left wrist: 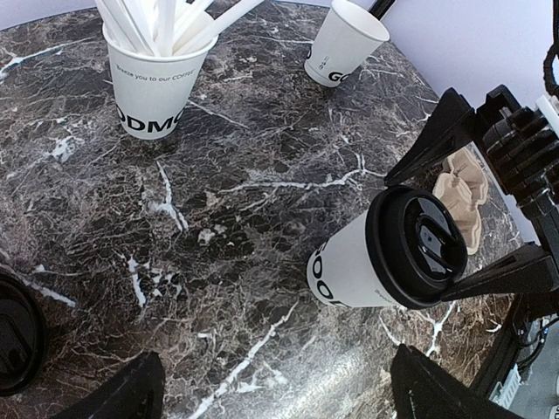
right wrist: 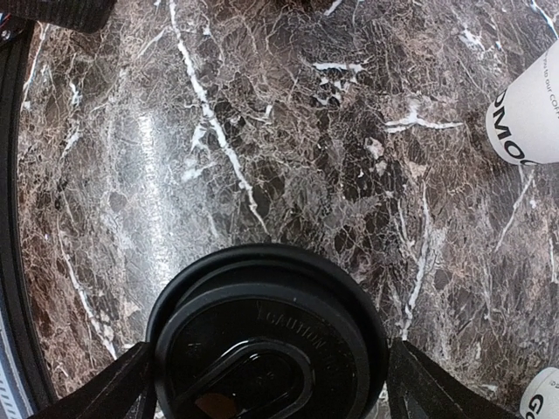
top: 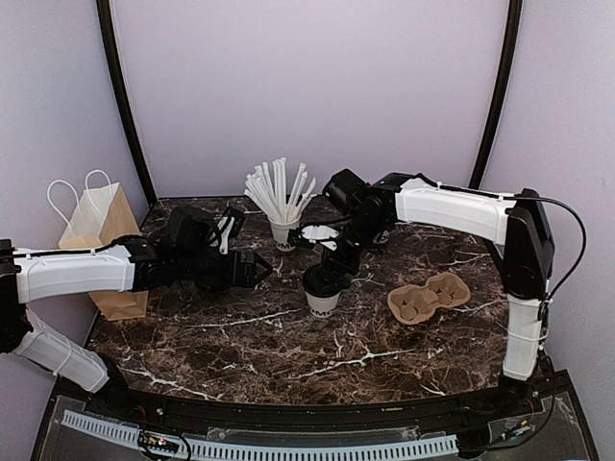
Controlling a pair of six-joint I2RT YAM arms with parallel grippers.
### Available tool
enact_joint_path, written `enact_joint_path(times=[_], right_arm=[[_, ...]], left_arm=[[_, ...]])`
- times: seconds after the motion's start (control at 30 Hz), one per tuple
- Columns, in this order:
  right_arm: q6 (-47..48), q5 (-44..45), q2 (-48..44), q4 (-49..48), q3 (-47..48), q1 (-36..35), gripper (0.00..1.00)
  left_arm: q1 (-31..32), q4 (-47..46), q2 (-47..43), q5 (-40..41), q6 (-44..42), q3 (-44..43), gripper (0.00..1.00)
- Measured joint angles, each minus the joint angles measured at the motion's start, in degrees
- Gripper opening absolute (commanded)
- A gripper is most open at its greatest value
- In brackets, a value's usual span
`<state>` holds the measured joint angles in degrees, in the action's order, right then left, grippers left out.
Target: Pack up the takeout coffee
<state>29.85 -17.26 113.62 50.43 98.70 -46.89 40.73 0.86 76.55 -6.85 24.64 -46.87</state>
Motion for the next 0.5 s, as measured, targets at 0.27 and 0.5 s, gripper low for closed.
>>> enact_joint_path(times=[0.27,0.5], right_arm=[[-0.3,0.4,0.2,0.5,0.3,0.0,0.81],[-0.4,2.1,-0.5,0.7,0.2,1.7,0.80]], left_arm=[[0.0,0.0,0.0,0.0,0.0,0.0,0.93],[0.0,0.0,0.0,0.0,0.0,0.0,0.93]])
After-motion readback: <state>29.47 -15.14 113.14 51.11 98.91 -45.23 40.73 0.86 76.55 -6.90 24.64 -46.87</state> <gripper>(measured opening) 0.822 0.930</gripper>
